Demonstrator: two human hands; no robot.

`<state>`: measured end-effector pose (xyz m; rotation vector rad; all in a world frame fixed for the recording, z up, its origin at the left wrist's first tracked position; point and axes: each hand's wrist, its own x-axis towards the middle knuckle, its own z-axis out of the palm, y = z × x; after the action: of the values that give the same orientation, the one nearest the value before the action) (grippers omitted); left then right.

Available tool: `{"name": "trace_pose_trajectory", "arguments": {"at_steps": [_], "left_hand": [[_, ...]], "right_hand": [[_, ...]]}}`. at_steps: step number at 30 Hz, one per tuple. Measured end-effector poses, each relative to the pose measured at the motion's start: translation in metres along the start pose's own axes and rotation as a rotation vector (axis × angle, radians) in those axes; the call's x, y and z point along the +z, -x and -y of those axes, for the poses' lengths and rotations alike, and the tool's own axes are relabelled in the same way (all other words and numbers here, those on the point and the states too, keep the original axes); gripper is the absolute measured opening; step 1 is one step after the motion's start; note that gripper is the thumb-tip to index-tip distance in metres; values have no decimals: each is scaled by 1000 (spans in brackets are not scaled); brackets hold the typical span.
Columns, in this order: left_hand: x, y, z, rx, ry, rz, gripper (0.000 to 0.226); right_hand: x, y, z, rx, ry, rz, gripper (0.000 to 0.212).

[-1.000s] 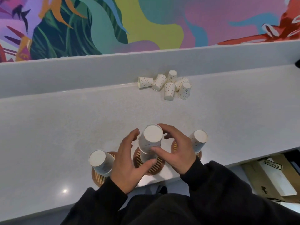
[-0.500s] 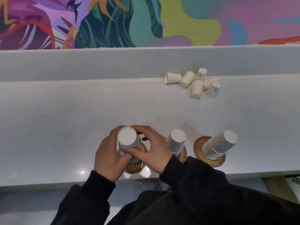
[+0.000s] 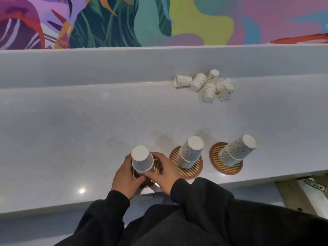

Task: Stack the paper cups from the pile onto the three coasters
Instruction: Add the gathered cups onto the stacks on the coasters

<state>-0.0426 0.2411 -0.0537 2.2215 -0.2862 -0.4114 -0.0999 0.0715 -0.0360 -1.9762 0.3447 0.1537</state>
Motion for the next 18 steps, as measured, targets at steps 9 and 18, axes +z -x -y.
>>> {"name": "trace_pose_trajectory", "arguments": {"at_steps": [9, 18], "left_hand": [[3, -5, 15, 26, -13, -7, 71], [0, -5, 14, 54, 10, -8, 69]], "right_hand": [[11, -6, -16, 102, 138, 33, 71], [13, -10, -25, 110, 133, 32, 73]]}}
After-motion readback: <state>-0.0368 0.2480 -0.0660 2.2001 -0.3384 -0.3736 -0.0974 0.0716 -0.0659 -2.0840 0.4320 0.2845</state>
